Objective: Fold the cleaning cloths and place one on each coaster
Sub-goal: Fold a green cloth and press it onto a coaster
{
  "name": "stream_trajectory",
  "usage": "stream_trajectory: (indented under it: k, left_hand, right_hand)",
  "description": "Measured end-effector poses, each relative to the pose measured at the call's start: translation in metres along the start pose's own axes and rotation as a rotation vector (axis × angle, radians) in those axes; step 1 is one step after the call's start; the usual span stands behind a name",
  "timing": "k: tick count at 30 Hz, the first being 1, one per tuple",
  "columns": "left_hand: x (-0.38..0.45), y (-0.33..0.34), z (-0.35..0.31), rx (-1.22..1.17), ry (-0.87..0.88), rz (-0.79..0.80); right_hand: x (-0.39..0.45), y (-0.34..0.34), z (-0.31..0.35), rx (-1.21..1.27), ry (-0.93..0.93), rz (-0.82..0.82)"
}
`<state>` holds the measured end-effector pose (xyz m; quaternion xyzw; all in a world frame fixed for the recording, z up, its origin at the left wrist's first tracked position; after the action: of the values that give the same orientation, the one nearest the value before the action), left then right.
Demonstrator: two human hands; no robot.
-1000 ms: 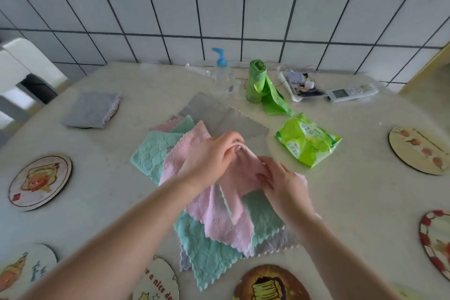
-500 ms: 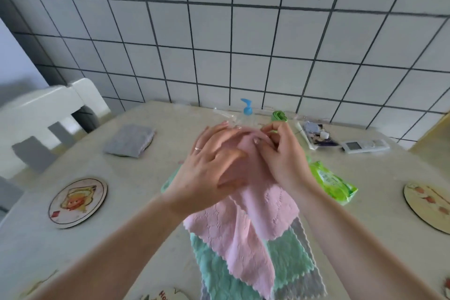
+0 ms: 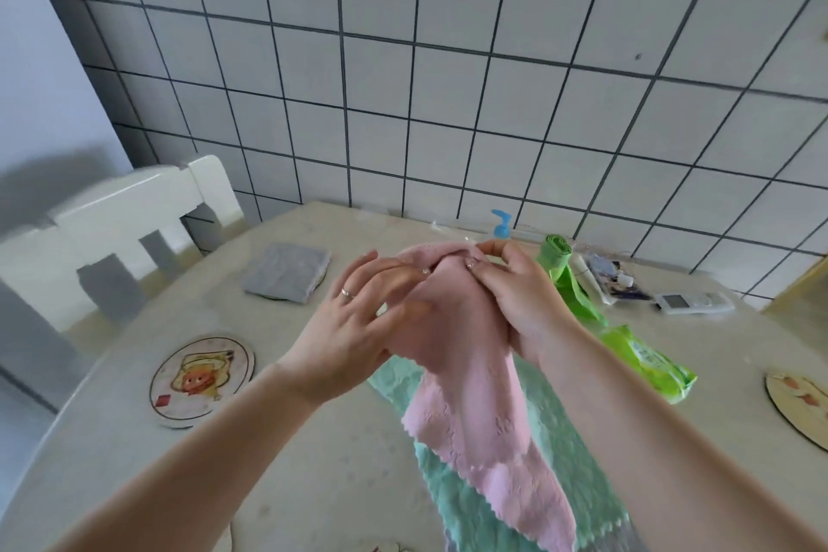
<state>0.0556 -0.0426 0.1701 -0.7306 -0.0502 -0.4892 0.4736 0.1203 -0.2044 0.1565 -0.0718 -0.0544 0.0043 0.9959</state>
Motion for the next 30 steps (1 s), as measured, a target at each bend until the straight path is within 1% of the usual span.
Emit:
stream_trajectory:
  k: [3,5,7,9,11,12,14,16,18,22,26,30]
  left_hand:
    - [0.000,-0.020,0.016,-0.052,-0.016,0.022]
    - [0.000,-0.026,0.025,-0.097,-0.035,0.109]
    - [0.003,-0.027,0.035,-0.073,-0.078,0.268]
    - [0.006,-0.024,0.044,-0.018,-0.183,0.488]
    - [0.008,-0.023,0.055,0.022,-0.319,0.651]
    - [0.009,-0.024,0.060,0.036,-0.371,0.690]
    - [0.012,-0.028,0.068,0.050,-0.450,0.729]
    - [0.013,-0.034,0.073,0.026,-0.491,0.737]
    - [0.010,-0.038,0.077,-0.058,-0.507,0.766]
    - [0.004,-0.046,0.084,-0.210,-0.482,0.853]
    - [-0.003,-0.053,0.084,-0.333,-0.529,0.944]
    - [-0.005,-0.062,0.087,-0.379,-0.548,0.912]
  right_hand:
    - [-0.001,0.018,0.005,-0.065,-0.015,0.010]
    - [-0.002,0.029,0.010,-0.190,-0.050,0.037]
    - [-0.005,0.040,0.016,-0.383,-0.121,0.077]
    - [-0.012,0.055,0.025,-0.559,-0.204,0.130]
    - [-0.024,0.073,0.038,-0.619,-0.276,0.193]
    - [-0.031,0.082,0.044,-0.627,-0.294,0.224]
    - [-0.041,0.097,0.052,-0.648,-0.290,0.297]
    - [-0.048,0.104,0.056,-0.666,-0.291,0.332]
    - [-0.051,0.106,0.059,-0.689,-0.323,0.315]
    - [-0.057,0.113,0.068,-0.823,-0.435,0.286]
    - [-0.061,0.120,0.075,-0.906,-0.513,0.235]
    - [-0.063,0.133,0.080,-0.995,-0.612,0.215]
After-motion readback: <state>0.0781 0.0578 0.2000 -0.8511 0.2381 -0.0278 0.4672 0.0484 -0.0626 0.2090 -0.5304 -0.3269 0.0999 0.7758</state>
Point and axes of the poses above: each hand's wrist, its own x-axis towards the middle knuckle, its own y-axis out of the palm, z = x × y, the point moved 7 cm from there along x, towards the middle knuckle, and after that the axes turned 10 degrees about -y, right-handed, at the moved point
